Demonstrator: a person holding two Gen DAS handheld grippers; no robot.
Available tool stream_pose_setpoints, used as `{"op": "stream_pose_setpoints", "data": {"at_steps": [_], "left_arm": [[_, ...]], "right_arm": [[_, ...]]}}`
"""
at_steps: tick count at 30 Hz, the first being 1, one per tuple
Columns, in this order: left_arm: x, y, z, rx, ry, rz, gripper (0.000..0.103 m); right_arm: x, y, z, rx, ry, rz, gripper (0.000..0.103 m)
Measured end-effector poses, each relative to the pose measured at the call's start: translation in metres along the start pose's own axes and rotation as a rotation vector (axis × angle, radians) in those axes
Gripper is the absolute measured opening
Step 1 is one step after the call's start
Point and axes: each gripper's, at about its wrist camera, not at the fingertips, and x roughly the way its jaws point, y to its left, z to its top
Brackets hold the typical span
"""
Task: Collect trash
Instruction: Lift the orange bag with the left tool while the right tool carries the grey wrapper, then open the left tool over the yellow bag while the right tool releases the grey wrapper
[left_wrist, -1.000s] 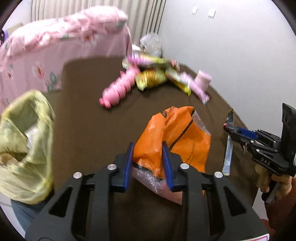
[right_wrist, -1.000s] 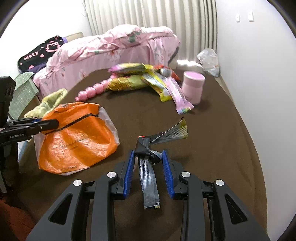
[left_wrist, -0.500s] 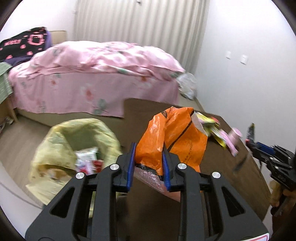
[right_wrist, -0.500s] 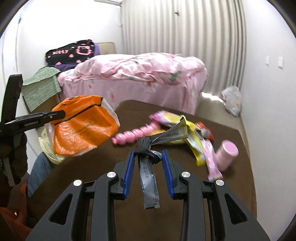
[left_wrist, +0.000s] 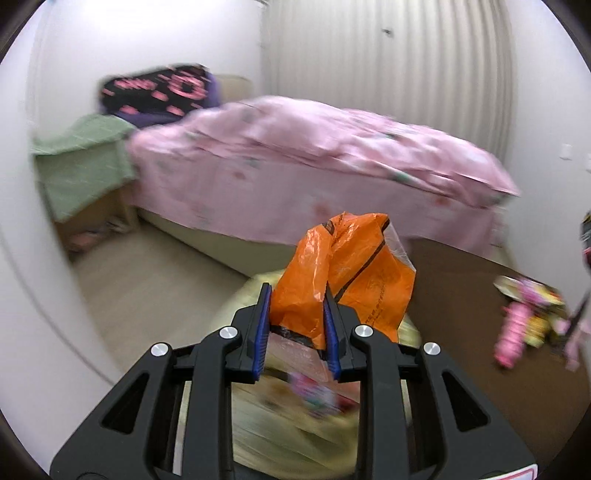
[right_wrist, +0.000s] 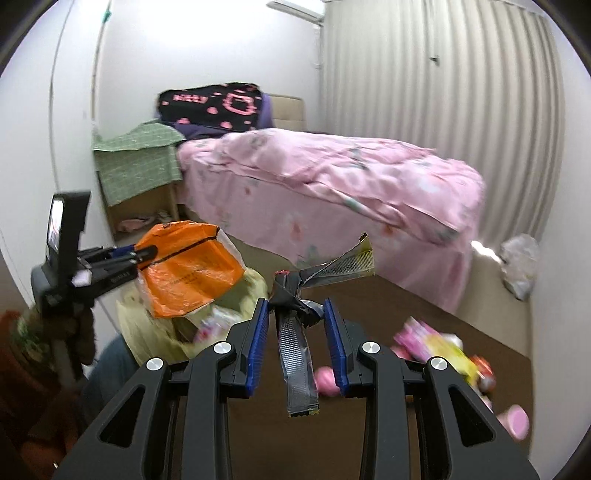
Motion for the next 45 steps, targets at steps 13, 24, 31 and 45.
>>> {"op": "stream_pose_setpoints", "data": {"at_steps": [13, 24, 31, 45], "left_arm": [[0.102, 0.011, -0.057, -0.002, 0.283, -0.061, 0.024], [0.100, 0.023, -0.068, -0.024, 0.289, 0.023, 0.022], [0.094, 0.033, -0.061, -0.131, 0.280, -0.070, 0.022], [0.075, 0.045, -0.049, -0.283, 0.262, -0.171, 0.056]], "right_arm": [[0.158, 0.035, 0.036, -0.030, 0.141, 0.292, 0.029], [0.240, 0.051, -0.010, -0.017, 0.367, 0.395, 0.029], [0.238, 0.054, -0.022, -0.013, 0.385, 0.410, 0.029], [0.209, 0.044, -0.023, 0.035, 0.327, 0.368, 0.042]]}}
